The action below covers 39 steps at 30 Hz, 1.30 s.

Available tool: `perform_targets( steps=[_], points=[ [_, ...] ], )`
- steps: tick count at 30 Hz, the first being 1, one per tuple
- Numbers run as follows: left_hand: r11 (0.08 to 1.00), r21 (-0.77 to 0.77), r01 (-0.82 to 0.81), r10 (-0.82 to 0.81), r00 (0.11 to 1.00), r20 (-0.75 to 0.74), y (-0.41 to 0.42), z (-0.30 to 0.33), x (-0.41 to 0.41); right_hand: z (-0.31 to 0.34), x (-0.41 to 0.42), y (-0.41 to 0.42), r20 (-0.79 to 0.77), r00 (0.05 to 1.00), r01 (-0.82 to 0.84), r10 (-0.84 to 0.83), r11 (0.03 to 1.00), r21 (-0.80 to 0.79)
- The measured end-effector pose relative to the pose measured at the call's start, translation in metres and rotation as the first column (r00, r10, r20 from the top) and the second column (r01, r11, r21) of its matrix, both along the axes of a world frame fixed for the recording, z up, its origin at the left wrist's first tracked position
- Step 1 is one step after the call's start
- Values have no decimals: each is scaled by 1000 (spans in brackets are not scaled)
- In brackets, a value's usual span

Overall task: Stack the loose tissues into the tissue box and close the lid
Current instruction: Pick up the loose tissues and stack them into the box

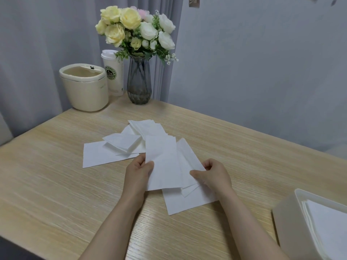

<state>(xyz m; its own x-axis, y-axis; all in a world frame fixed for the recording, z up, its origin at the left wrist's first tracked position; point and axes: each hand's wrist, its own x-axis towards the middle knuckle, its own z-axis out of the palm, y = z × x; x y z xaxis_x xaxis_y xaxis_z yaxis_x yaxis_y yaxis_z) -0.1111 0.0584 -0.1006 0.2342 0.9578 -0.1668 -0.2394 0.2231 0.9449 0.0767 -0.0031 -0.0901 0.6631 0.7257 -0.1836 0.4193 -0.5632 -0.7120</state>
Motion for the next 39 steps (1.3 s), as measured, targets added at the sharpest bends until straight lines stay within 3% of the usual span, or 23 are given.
perform_targets(
  steps=[10, 16, 23, 39],
  points=[
    [1000, 15, -26, 26, 999, -21, 0, 0, 1, -13, 10, -8, -63, 995, 88, -75, 968, 233],
    [997, 63, -45, 50, 996, -78, 1, -2, 5, -8, -3, -20, -366, 920, 304, -141, 847, 436],
    [997, 75, -36, 41, 997, -71, 0, -3, 6, 2, -47, -22, -575, 817, 300, 43, 821, 487],
    [996, -31, 87, -84, 991, 107, -8, 6, 10, -18, -74, -20, -419, 896, 109, 148, 842, 529]
  ],
)
